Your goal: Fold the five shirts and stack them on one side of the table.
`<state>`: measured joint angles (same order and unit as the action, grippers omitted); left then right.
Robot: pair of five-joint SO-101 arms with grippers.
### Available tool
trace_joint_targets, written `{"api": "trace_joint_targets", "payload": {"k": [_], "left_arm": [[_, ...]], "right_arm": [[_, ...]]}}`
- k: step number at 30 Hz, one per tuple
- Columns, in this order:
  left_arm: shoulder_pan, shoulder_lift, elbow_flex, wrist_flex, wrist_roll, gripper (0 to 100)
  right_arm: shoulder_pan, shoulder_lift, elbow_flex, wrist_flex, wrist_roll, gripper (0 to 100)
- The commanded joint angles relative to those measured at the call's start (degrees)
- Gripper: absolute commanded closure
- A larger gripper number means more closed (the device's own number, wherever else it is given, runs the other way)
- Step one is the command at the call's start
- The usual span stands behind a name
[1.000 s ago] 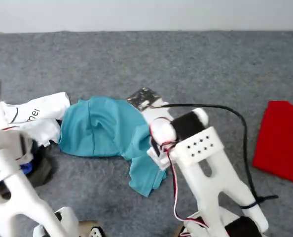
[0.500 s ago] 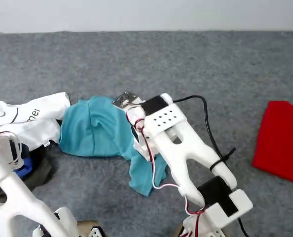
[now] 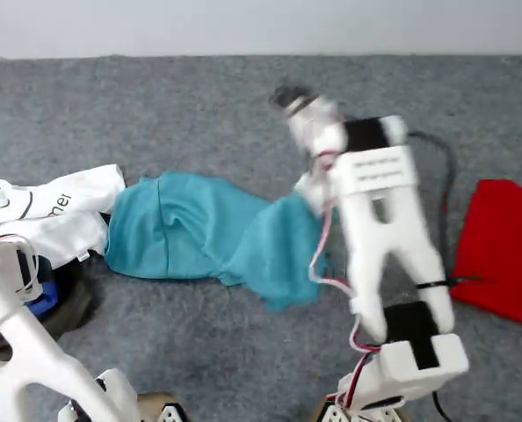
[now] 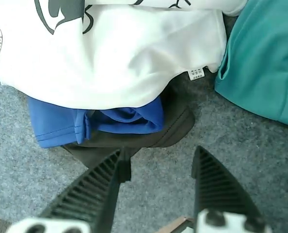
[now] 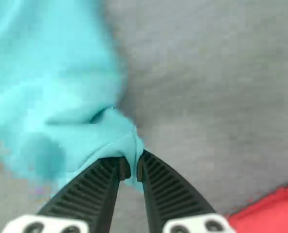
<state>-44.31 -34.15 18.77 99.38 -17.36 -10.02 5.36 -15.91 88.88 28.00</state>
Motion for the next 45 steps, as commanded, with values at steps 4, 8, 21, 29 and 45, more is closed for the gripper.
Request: {"api": "trace_joint_targets", "payload": {"k": [4, 8, 21, 29, 45], "left_arm": [[0.1, -1.1, -0.1, 0.6, -0.4, 79], [0.1, -1.1, -0.1, 0.8, -0.4, 79], [0.2, -1.1, -0.2, 1.0, -0.4, 79], [0.2, -1.1, -0.5, 1.0, -0.4, 79], [9.2, -1.2, -0.4, 1.0, -0.1, 79]], "right_arm": [[13.1, 4.5, -8.6, -10.6, 1.3, 99.0], [15.7, 8.0, -8.6, -12.1, 0.5, 99.0], [17.5, 9.3, -9.8, -6.6, -1.7, 99.0], [17.5, 9.8, -18.3, 5.1, -1.6, 99.0], [21.3, 8.8, -24.5, 12.7, -1.8, 66.5]]}}
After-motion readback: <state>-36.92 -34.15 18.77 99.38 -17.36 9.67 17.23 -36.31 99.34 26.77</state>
